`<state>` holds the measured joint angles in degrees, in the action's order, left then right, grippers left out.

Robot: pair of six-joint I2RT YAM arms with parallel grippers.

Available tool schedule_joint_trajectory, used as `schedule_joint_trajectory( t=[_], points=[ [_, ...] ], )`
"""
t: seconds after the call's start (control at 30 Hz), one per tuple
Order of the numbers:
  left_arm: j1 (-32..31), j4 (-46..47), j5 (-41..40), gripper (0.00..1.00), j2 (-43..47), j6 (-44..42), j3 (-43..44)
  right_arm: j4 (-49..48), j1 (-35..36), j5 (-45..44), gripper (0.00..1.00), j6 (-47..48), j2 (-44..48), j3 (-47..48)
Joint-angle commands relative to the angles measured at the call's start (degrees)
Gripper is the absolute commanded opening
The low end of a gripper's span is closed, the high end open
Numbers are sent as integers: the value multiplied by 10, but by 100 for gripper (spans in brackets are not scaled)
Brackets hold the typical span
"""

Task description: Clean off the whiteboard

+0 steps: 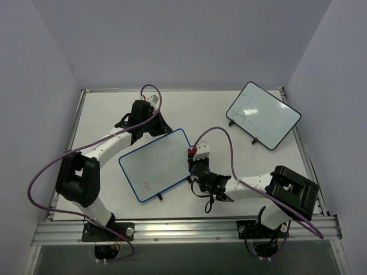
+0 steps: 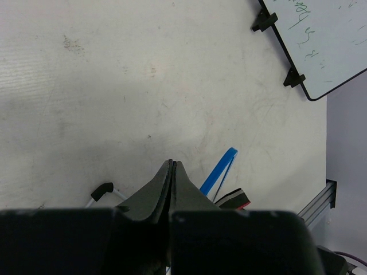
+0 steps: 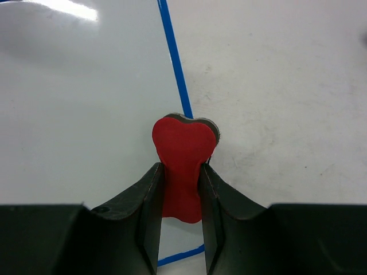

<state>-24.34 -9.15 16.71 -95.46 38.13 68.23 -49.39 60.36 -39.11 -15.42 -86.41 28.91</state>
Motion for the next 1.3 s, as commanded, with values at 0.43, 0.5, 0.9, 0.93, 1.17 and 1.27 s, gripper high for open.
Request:
schedule_joint_trajectory(
  t=[0.43,0.5,0.9,0.93,1.17,1.27],
  points=[
    [-7,16,12,2,22,-7,1,-20,44,-8,0,-9,-40,34],
    [-7,16,13,2,21,-7,1,-17,36,-10,0,-11,-32,29],
    [-7,16,13,2,22,-6,1,14,-32,-2,0,-37,19,-8],
    [-7,16,13,2,22,-6,1,14,-32,0,0,-37,20,-9],
    [-6,18,15,2,21,-5,1,-1,-16,14,0,-39,-2,-5],
    [-7,18,15,2,20,-5,2,-4,10,9,0,-41,-20,7]
  ],
)
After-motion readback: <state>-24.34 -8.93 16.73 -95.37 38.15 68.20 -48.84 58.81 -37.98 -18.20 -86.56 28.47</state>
